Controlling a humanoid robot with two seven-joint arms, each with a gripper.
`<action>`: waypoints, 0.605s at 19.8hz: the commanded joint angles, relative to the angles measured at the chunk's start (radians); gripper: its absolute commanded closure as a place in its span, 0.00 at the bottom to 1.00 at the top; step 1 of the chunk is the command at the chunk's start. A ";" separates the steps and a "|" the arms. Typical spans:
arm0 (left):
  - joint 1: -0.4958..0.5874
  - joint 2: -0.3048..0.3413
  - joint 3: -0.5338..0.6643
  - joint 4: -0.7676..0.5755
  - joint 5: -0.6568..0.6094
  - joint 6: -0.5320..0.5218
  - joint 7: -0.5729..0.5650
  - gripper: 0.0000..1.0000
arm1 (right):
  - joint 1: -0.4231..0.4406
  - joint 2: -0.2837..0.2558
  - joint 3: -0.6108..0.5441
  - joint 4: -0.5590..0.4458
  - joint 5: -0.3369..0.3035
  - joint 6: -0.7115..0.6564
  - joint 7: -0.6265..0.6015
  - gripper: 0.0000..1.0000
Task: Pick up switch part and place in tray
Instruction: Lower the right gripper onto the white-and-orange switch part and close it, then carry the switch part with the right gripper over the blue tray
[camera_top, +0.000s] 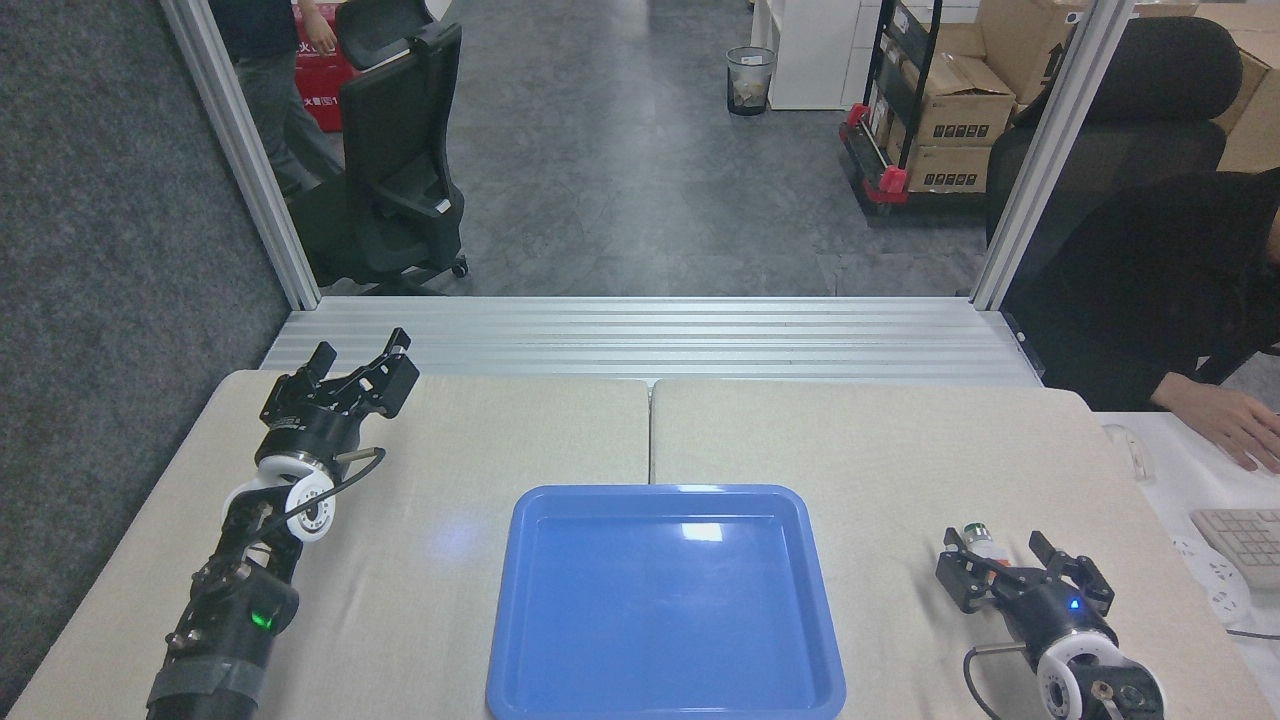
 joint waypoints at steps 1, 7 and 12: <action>-0.001 0.000 -0.025 0.000 0.000 0.000 0.000 0.00 | 0.019 0.016 0.059 0.121 0.074 0.004 -0.023 0.22; 0.001 0.000 -0.025 0.000 0.000 0.000 0.000 0.00 | 0.012 0.030 0.056 0.098 0.064 0.024 -0.029 1.00; 0.001 0.000 -0.025 0.000 0.000 0.000 0.000 0.00 | 0.001 0.059 0.045 -0.220 0.062 0.153 -0.022 1.00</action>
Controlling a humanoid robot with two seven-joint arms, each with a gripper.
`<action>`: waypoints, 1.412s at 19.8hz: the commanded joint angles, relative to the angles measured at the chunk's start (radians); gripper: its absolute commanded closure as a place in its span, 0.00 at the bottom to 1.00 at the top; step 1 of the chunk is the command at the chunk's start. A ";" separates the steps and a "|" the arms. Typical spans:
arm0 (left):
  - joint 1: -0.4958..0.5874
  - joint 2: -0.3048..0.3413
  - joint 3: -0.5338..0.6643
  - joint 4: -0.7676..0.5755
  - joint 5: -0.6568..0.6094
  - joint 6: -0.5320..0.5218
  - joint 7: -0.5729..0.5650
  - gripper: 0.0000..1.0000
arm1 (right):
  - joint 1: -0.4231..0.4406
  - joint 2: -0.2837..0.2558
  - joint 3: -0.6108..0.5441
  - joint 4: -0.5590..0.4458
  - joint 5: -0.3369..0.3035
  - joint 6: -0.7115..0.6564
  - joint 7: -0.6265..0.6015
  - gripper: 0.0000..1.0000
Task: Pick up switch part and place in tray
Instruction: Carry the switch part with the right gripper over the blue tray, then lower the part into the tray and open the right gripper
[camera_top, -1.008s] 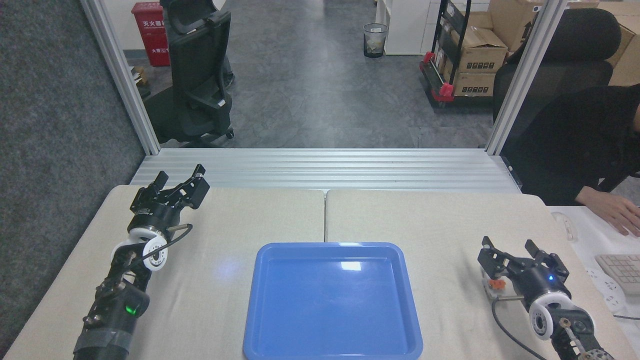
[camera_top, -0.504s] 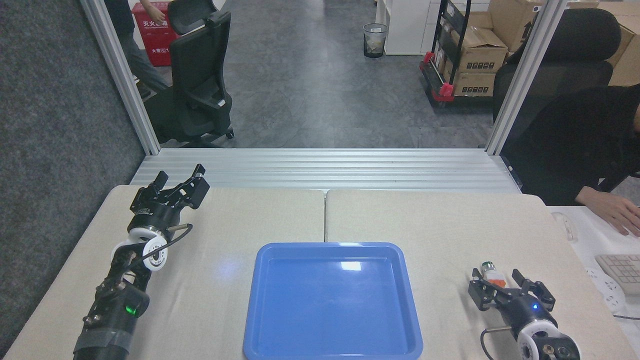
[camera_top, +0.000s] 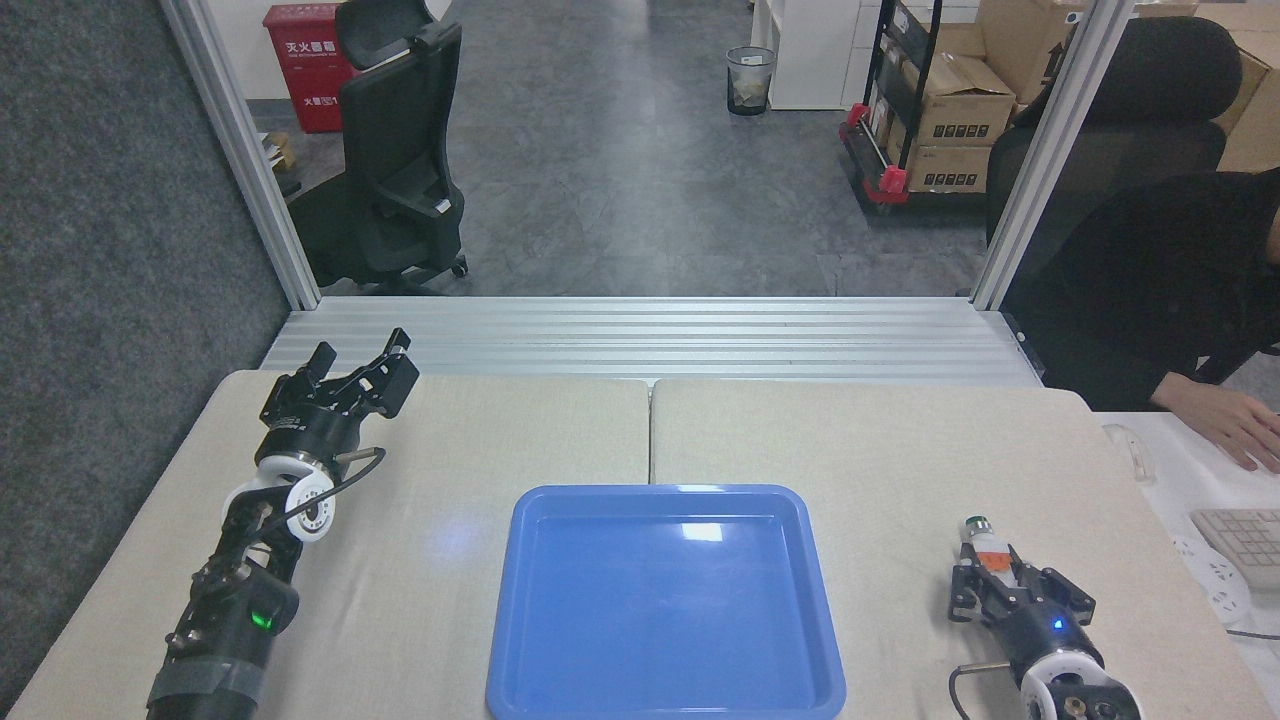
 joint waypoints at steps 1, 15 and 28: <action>0.001 0.000 -0.025 0.000 0.000 0.001 0.000 0.00 | -0.006 0.048 0.023 -0.342 0.007 0.065 0.010 1.00; 0.001 0.000 -0.025 0.000 0.000 -0.001 0.000 0.00 | 0.012 0.367 0.571 -0.384 0.323 0.227 0.309 1.00; 0.001 0.000 -0.025 0.000 0.000 -0.001 0.000 0.00 | 0.026 0.306 0.324 -0.232 0.315 0.226 0.298 0.00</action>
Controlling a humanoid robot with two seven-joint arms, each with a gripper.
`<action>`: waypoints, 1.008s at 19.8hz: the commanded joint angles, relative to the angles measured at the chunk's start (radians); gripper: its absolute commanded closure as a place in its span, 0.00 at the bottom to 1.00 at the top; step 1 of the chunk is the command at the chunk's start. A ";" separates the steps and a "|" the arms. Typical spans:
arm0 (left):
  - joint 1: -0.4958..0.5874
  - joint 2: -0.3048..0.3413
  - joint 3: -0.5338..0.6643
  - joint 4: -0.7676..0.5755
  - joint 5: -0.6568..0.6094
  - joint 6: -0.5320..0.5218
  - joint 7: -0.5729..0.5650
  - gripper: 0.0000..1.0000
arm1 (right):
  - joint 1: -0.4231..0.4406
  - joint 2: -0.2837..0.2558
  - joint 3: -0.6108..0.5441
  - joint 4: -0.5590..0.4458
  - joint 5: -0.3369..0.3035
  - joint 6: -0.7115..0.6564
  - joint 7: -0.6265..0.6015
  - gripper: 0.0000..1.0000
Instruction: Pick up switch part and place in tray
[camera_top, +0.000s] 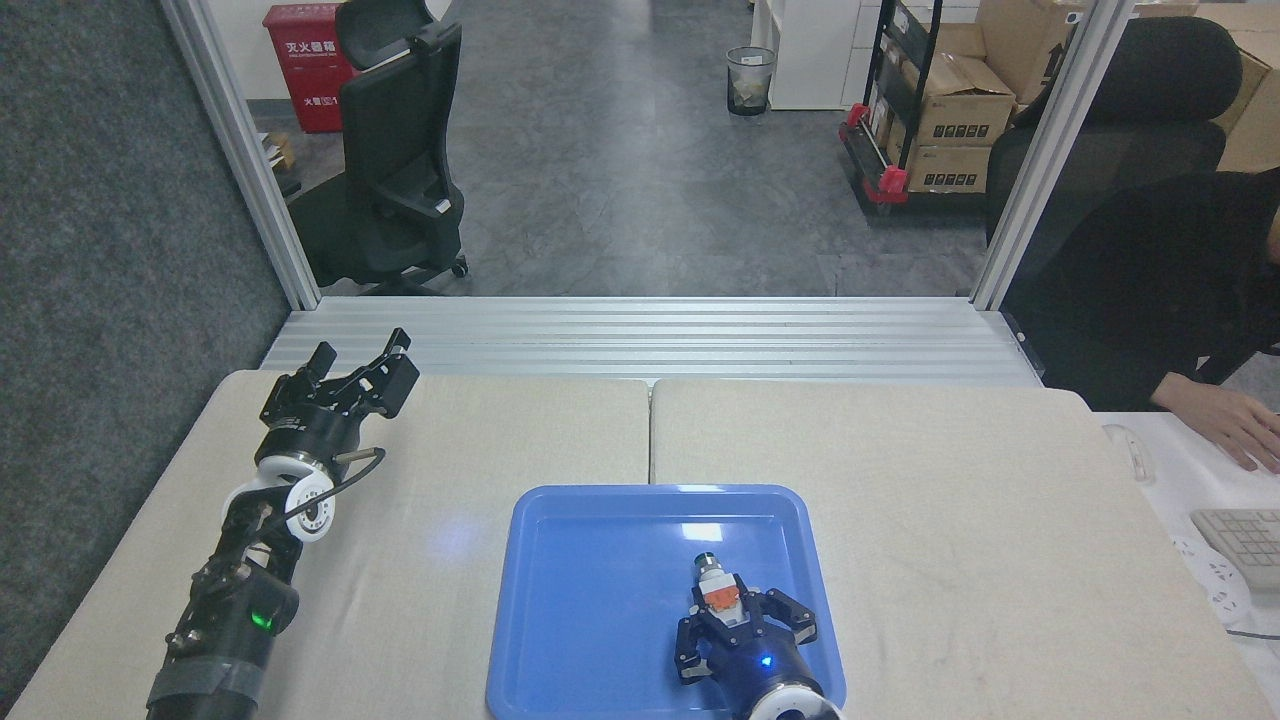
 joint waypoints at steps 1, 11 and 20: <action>0.000 0.000 -0.025 0.000 0.000 0.000 0.000 0.00 | -0.024 0.023 -0.115 0.058 -0.027 -0.003 -0.014 0.00; -0.001 0.000 -0.025 0.000 0.000 0.000 0.000 0.00 | -0.342 -0.248 -0.397 0.130 -0.186 -0.180 -0.243 0.00; 0.000 0.000 -0.025 0.000 0.000 0.000 0.000 0.00 | -0.323 -0.377 -0.446 0.260 -0.369 -0.260 -0.298 0.00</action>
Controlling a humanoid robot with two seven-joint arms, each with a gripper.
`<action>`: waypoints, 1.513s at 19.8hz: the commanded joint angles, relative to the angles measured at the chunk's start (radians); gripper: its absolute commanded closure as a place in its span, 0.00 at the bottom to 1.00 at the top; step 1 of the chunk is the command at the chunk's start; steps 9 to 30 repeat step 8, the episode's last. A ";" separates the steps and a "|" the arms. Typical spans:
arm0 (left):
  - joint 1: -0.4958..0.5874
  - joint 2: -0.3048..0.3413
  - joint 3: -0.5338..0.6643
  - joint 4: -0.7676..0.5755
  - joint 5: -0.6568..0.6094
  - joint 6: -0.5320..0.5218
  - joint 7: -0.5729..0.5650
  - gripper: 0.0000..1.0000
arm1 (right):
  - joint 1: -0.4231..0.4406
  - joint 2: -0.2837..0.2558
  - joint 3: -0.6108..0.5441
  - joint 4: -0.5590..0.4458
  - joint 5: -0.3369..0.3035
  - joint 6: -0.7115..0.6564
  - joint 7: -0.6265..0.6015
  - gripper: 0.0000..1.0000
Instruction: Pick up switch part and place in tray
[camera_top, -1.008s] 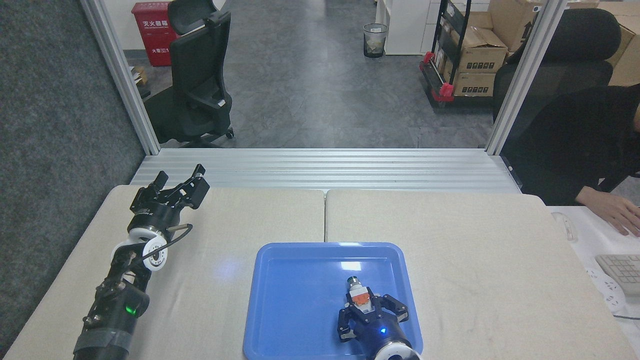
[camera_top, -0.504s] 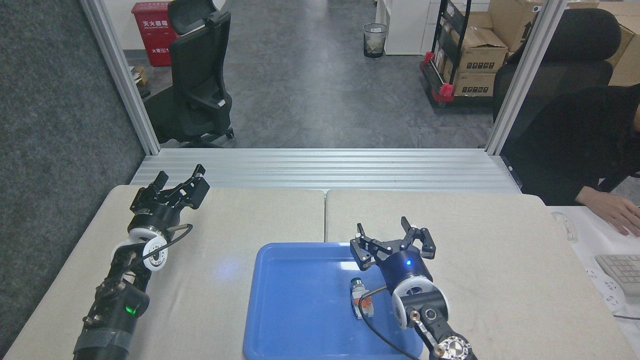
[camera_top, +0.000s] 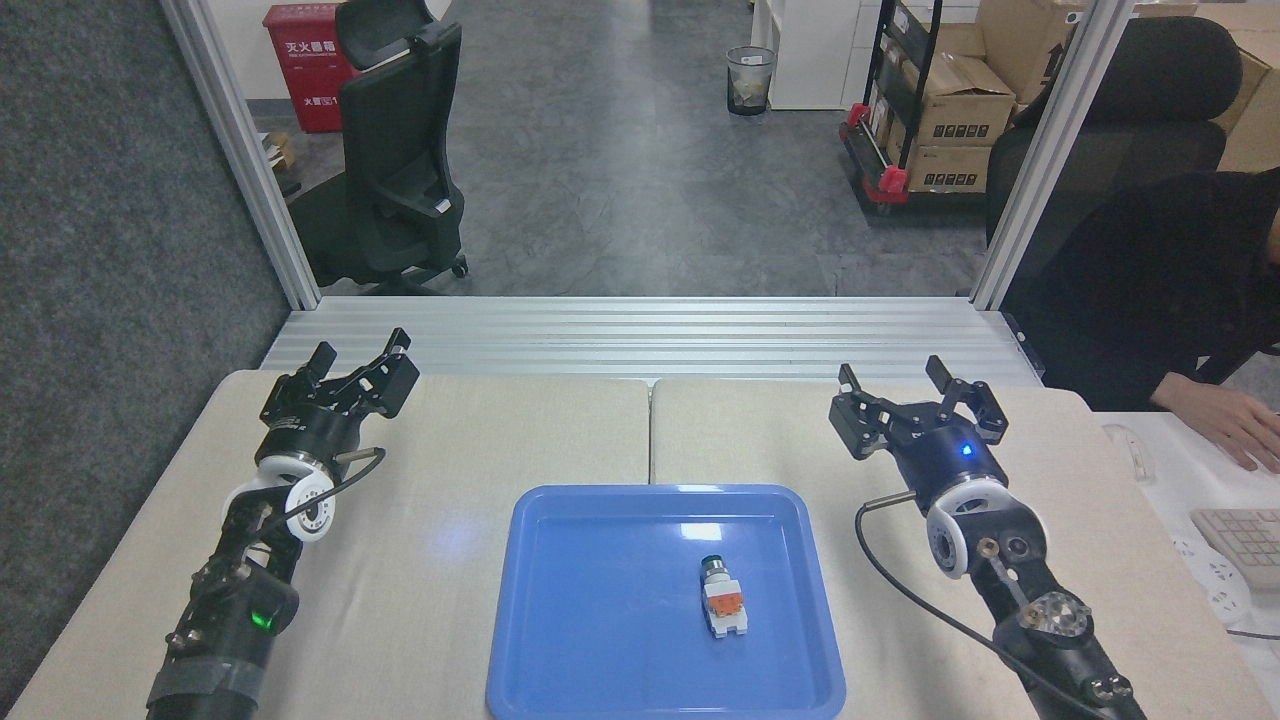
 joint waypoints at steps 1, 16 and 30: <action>-0.001 0.000 -0.023 0.000 0.000 0.000 0.000 0.00 | -0.012 -0.166 -0.122 0.109 -0.080 -0.025 -0.033 0.00; 0.000 0.000 -0.025 0.000 0.000 0.000 0.000 0.00 | 0.002 -0.163 -0.123 0.111 -0.094 -0.080 -0.203 0.00; 0.000 0.000 -0.025 0.000 0.000 0.000 0.000 0.00 | 0.002 -0.163 -0.123 0.111 -0.094 -0.080 -0.203 0.00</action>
